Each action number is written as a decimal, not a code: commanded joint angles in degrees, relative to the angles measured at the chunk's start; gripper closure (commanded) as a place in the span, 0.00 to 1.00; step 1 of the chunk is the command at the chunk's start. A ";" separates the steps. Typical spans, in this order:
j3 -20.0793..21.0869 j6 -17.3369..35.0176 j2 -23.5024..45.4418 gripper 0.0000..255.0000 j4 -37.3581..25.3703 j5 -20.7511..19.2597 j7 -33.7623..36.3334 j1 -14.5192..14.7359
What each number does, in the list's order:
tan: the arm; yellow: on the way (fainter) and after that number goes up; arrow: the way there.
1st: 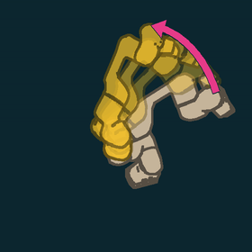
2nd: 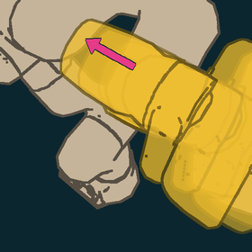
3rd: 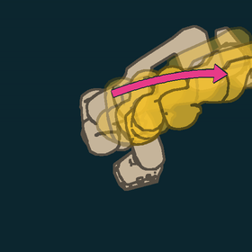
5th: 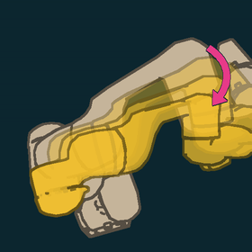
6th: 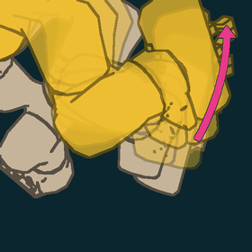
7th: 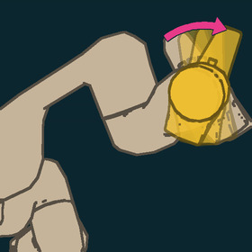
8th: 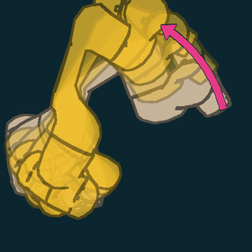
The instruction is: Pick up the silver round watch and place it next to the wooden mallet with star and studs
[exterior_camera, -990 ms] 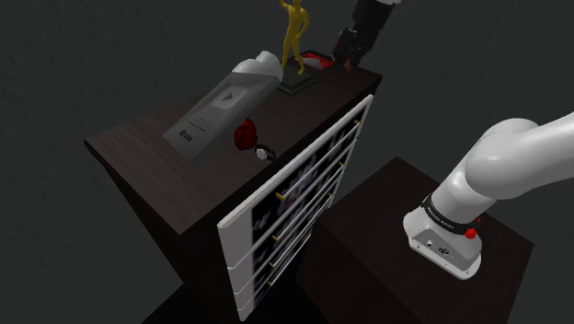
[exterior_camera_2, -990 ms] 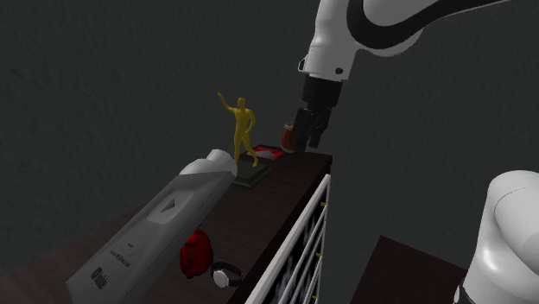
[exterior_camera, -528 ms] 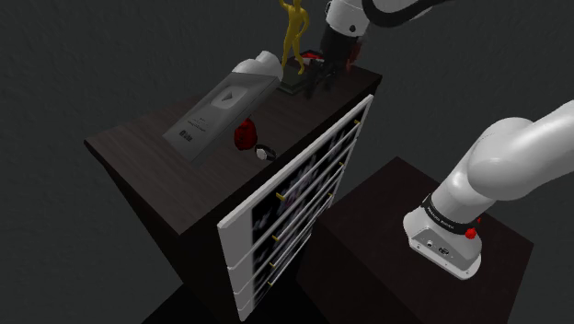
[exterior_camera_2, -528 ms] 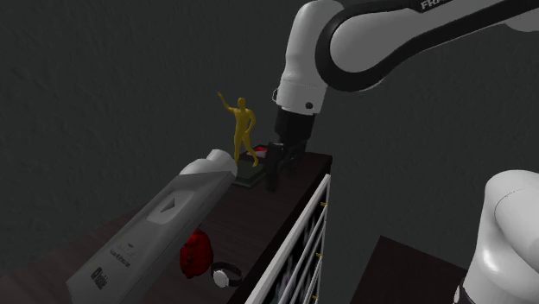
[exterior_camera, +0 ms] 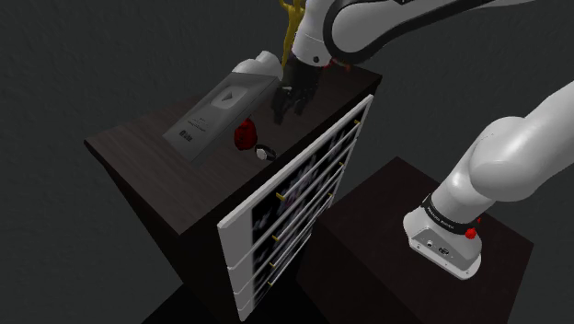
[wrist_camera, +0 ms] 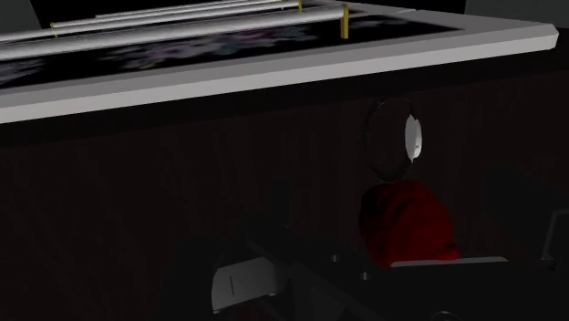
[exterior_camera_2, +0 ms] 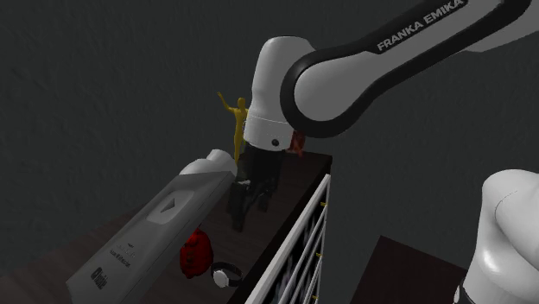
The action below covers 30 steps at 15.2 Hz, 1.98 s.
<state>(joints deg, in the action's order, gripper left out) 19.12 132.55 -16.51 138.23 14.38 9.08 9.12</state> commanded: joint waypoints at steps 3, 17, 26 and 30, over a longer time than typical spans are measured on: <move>2.93 5.91 7.57 0.00 -2.01 -0.01 2.66 1.20; 4.60 13.75 15.71 0.00 -2.31 -2.35 5.21 1.90; 4.59 13.73 15.50 1.00 -2.12 -2.20 5.11 1.91; 4.60 13.75 15.71 1.00 -2.31 -2.35 5.21 1.90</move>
<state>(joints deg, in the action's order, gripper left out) 23.68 146.44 -1.04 135.88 12.09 14.20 11.00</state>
